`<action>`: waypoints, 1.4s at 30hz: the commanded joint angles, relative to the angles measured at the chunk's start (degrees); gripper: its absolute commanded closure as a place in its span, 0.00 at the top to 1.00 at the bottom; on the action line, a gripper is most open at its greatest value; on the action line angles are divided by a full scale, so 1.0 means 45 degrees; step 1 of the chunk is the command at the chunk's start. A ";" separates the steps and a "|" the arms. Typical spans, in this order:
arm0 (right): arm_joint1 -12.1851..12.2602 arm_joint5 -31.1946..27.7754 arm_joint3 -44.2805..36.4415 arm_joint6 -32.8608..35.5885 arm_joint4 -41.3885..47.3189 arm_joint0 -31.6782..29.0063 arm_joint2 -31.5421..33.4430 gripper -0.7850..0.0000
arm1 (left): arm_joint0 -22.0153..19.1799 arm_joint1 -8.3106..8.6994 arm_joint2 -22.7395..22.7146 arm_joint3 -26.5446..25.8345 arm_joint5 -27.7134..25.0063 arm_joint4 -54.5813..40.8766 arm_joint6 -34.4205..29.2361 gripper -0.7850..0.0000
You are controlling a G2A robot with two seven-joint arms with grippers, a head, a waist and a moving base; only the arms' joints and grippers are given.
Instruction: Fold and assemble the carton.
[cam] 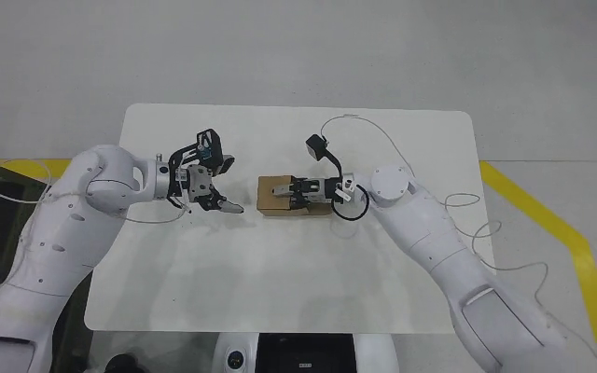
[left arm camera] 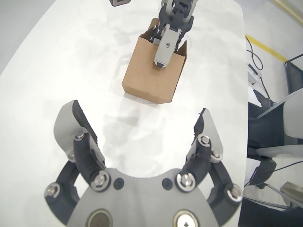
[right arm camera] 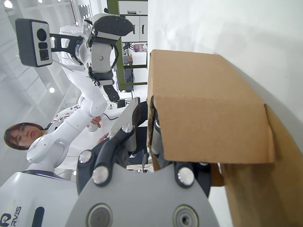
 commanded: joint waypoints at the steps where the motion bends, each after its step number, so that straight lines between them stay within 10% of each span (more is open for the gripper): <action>1: -0.0092 -0.0090 0.0269 0.0027 -0.0048 0.0139 -0.0089 0.33 | -0.0087 0.0124 0.0351 0.0081 0.0000 0.0505 0.0728 1.00; 22: 0.1034 0.0676 -0.2022 0.0900 -0.0344 -0.1330 0.2555 0.62 | -0.1843 0.0488 0.3490 0.1591 0.0000 0.2445 0.5281 1.00; 42: 0.0586 0.1184 -0.3078 -0.1803 0.0515 -0.2185 0.1771 0.50 | -0.2736 0.0477 0.4057 0.2680 0.0000 0.1790 0.5615 1.00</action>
